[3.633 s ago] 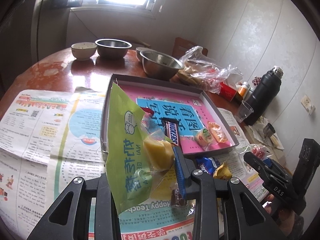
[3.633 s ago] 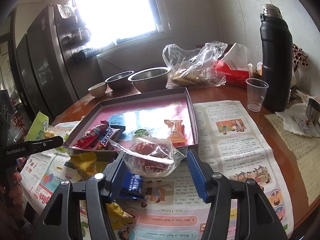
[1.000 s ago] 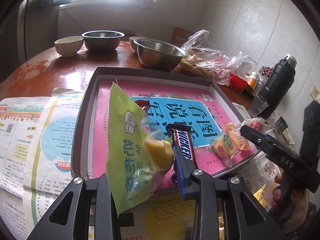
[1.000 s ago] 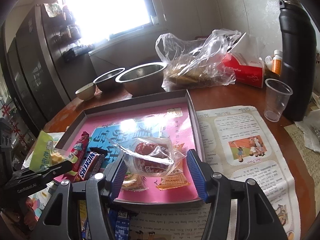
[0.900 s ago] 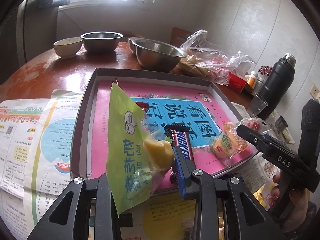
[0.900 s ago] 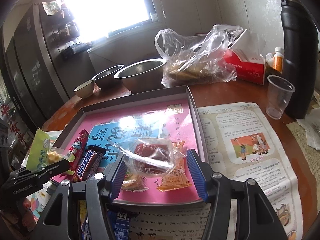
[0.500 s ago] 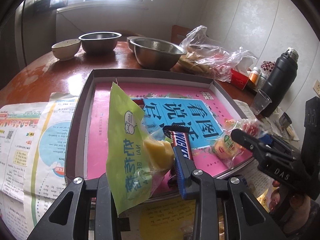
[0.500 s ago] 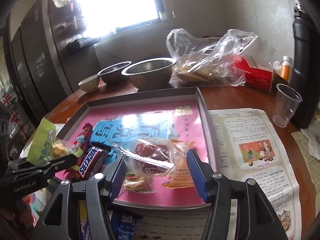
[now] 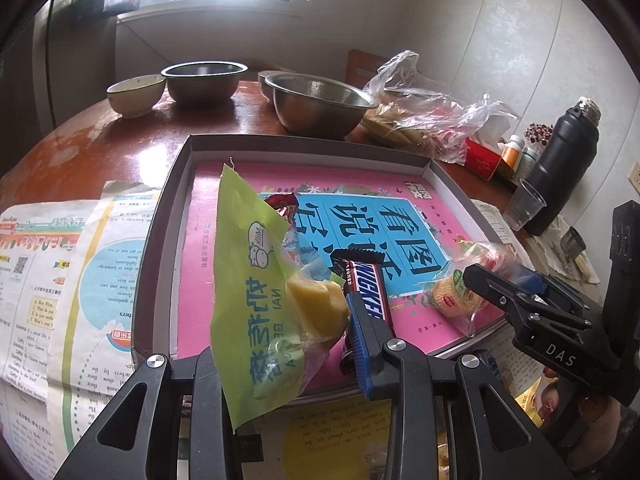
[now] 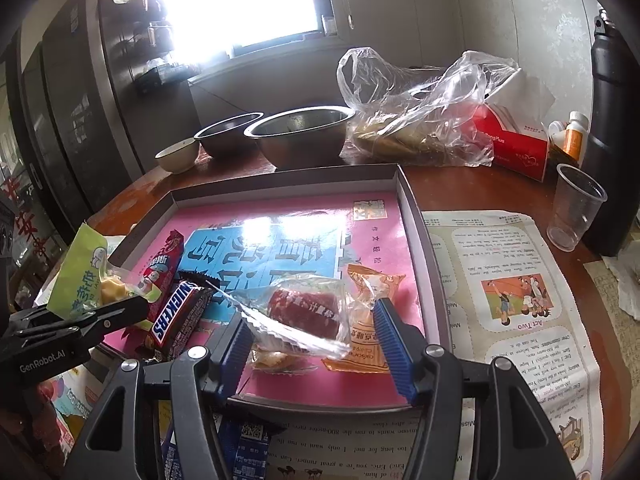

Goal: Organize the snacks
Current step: 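Lower and open the left tool in the tray while the right tool releases its bag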

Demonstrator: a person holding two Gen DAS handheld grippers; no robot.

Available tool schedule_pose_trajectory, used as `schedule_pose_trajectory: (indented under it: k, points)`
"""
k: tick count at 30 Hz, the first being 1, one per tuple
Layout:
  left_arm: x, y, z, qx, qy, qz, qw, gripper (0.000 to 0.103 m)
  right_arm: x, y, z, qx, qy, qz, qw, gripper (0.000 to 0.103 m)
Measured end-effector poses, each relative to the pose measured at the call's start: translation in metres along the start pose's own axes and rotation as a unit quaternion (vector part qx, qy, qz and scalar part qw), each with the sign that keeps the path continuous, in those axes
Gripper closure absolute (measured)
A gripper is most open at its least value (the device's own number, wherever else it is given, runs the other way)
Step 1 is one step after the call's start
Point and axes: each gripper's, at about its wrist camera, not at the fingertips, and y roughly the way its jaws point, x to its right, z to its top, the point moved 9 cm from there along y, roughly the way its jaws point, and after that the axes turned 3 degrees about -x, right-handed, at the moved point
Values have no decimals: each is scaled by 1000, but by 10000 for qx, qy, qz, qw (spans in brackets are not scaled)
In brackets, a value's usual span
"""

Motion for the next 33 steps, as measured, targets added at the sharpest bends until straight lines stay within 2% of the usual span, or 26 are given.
schedule_pose_trajectory:
  k: [20, 33]
  points:
    - [-5, -1, -1, -41, -135, 34, 9999, 67, 8, -6, -7, -50, 92, -66, 9999, 43]
    - [-5, -1, -1, -43, -140, -27, 9999, 54, 10, -11, -9, -28, 159, -109, 9998, 43]
